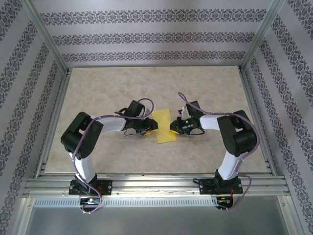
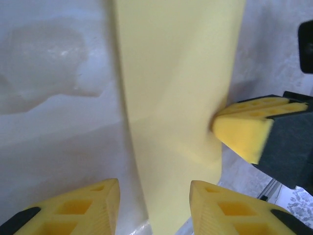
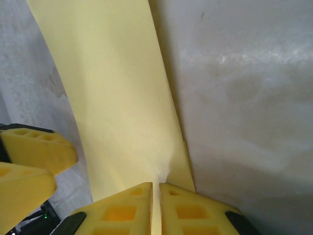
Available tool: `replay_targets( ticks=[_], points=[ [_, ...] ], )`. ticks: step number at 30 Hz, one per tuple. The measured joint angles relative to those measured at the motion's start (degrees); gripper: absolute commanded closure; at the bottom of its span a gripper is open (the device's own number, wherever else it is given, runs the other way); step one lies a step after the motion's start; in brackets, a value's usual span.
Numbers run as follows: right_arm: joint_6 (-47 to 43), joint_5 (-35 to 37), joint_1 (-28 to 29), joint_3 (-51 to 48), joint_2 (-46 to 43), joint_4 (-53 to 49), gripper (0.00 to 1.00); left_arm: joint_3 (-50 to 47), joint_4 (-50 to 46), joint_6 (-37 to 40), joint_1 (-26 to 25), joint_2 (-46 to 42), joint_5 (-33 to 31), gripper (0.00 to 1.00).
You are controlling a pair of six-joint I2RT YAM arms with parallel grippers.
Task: Fold a paper plane with a square sheet of paper (pick it up from the middle)
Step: Third fold the triangle at the center of the table.
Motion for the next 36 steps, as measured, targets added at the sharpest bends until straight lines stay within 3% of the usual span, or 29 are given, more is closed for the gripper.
replay_targets(
  ticks=[4,22,28,34,36],
  points=[
    [2.38,-0.92,-0.35,-1.38,-0.13,2.95,0.86,-0.04,1.38,-2.71,0.0,0.42,-0.66,0.53],
    [6.84,-1.36,-0.37,-4.04,-0.57,8.87,0.86,2.03,3.96,-6.36,0.42,4.57,0.42,0.79],
    [7.04,-1.36,-0.37,-4.28,-0.68,9.33,0.86,2.56,5.86,-7.04,0.46,5.62,0.61,0.81],
    [7.02,-1.38,-0.35,-4.37,-0.98,9.53,0.83,2.67,7.41,-7.98,0.46,5.95,0.39,0.99],
    [6.88,-1.22,-0.31,-4.52,-1.4,9.6,0.81,2.67,7.56,-8.0,0.46,5.95,0.39,1.0]
  ],
)
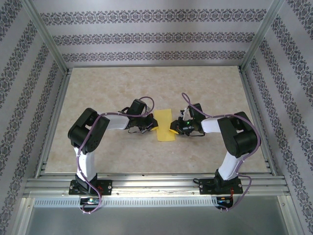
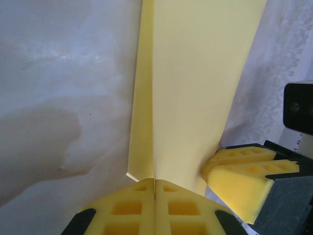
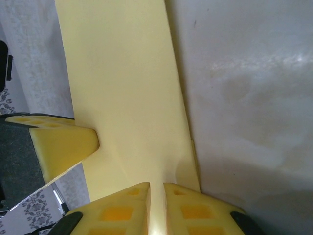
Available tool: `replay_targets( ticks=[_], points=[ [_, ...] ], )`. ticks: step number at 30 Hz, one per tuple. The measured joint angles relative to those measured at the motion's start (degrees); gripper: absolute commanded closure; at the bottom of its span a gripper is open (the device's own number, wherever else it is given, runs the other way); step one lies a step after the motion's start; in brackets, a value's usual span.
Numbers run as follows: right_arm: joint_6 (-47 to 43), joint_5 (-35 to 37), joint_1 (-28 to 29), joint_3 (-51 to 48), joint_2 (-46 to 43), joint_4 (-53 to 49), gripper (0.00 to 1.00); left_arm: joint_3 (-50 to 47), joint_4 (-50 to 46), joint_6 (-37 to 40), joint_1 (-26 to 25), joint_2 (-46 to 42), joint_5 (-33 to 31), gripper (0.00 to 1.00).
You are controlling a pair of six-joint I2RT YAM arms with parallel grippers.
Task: Fold a paper plane with a square sheet of paper (pick it up from the middle)
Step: Third fold the triangle at the center of the table.
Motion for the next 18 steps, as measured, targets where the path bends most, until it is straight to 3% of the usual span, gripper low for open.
replay_targets(
  ticks=[6,12,18],
  points=[
    [-5.25,6.01,3.61,-2.75,-8.76,-2.78,0.66,0.0,0.02,-0.44,0.02,-0.24,0.22,1.0],
    [-20.94,22.16,14.95,-8.59,-24.79,-0.61,0.58,0.0,-0.26,-2.05,0.02,-1.97,1.33,1.0],
    [-37.29,34.4,25.77,-12.72,-25.81,0.9,0.55,0.02,-1.9,-2.16,0.02,-3.32,1.33,1.0]
  ],
)
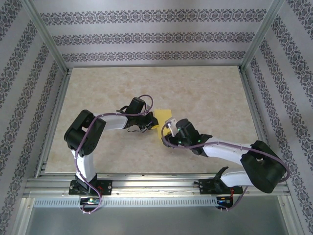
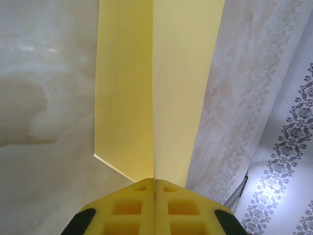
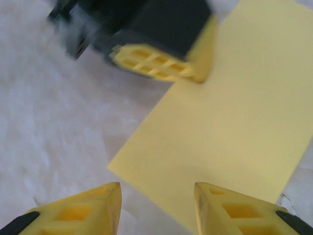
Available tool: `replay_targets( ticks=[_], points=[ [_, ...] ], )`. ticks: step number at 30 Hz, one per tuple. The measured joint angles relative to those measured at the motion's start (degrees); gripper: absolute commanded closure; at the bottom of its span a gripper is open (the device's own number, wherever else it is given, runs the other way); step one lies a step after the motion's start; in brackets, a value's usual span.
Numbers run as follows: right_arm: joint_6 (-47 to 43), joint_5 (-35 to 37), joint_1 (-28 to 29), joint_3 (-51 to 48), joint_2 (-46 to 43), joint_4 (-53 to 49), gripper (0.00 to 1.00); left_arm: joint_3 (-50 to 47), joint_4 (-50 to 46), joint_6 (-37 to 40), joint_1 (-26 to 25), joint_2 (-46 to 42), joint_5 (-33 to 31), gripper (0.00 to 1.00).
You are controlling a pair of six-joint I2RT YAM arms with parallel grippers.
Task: Fold a paper plane with a square sheet of paper (pick it up from the middle)
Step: Third fold the triangle at the center of the table.
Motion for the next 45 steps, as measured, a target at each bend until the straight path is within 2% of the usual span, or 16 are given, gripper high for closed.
replay_targets(
  ticks=[2,8,19,24,36,42,45],
  points=[
    [-3.65,2.27,2.58,-0.74,0.02,1.81,0.52,0.0,-0.22,0.0,0.0,-0.02,0.0,1.0],
    [-11.5,8.59,6.6,-1.05,1.46,7.52,0.52,0.0,-0.46,-0.24,0.0,-0.02,0.04,1.0],
    [-17.33,15.91,10.64,-1.18,9.33,13.79,0.54,0.0,-0.46,-0.85,0.0,-0.02,0.66,1.0],
    [-18.84,19.26,10.73,-1.2,13.31,15.34,0.6,0.0,-0.46,-0.87,0.0,-0.02,1.11,1.0],
    [-19.12,22.71,10.73,-2.08,13.05,19.89,0.76,0.07,-0.48,-0.87,0.0,-0.02,1.31,1.0],
    [-18.01,22.86,10.73,-3.02,12.61,20.31,0.95,0.11,-0.46,-0.87,0.0,-0.02,1.31,1.0],
    [-17.77,23.21,10.73,-3.02,12.61,20.5,0.98,0.11,-0.46,-0.87,0.09,-0.02,1.31,1.0]
  ],
)
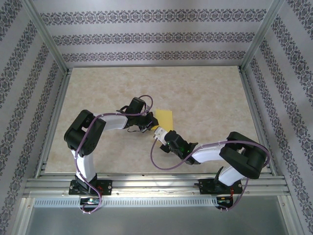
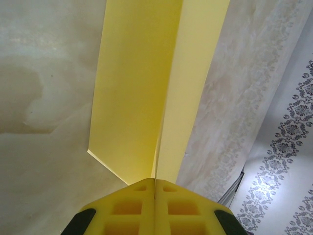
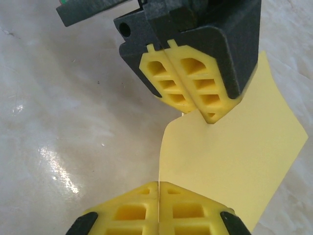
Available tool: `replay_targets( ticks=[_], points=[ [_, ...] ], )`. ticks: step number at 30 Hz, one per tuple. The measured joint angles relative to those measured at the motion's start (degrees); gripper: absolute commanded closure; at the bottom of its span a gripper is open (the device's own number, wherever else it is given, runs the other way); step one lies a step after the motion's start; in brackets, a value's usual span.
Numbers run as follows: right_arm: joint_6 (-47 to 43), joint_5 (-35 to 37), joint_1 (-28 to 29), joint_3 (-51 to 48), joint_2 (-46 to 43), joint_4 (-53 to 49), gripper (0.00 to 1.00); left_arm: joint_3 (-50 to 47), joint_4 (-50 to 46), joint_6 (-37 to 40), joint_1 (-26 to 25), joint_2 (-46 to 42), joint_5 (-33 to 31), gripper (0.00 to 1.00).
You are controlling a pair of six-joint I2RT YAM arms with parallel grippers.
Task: Fold a paper plane with a square sheet of paper (pick it up from the middle)
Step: Third fold the triangle at the center of the table.
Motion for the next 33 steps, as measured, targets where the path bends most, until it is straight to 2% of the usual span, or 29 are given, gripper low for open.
replay_targets(
  ticks=[3,5,6,9,12,14,18,23,25,33],
  points=[
    [0.11,0.2,0.0,0.0,-0.02,0.04,0.99,0.0,0.0,0.02,0.2,0.0,-0.02,0.97],
    [0.39,0.35,0.0,0.0,-0.11,0.11,1.0,0.0,-0.04,0.0,0.28,0.0,-0.04,0.86],
    [0.61,0.37,0.0,-0.02,-0.22,0.22,1.0,0.0,-0.04,-0.02,0.28,0.0,-0.07,0.85],
    [1.55,0.09,-0.02,-0.2,-0.72,0.42,1.0,-0.02,-0.66,0.39,0.52,-0.13,-0.44,0.73],
    [3.52,-2.89,-0.35,-0.66,-2.05,0.24,1.0,-0.02,-3.82,1.88,1.33,-2.05,-2.08,0.66],
    [5.73,-6.27,-1.36,-0.66,-2.73,0.13,1.0,0.39,-7.19,3.58,2.03,-4.48,-3.45,0.65],
    [10.99,-12.61,-3.76,-0.66,-2.86,0.15,1.0,4.02,-12.48,7.13,3.28,-8.31,-6.05,0.65],
    [17.14,-20.28,-5.79,-0.13,-1.42,0.24,1.0,10.29,-15.8,10.73,4.04,-8.09,-6.29,0.74],
    [19.47,-23.54,-6.16,0.5,0.0,0.24,1.0,13.88,-16.57,12.24,4.02,-5.75,-5.09,0.8],
    [27.69,-32.59,-9.11,3.37,3.93,0.85,1.0,21.86,-19.1,16.39,3.96,5.86,-2.36,0.86]
  ],
)
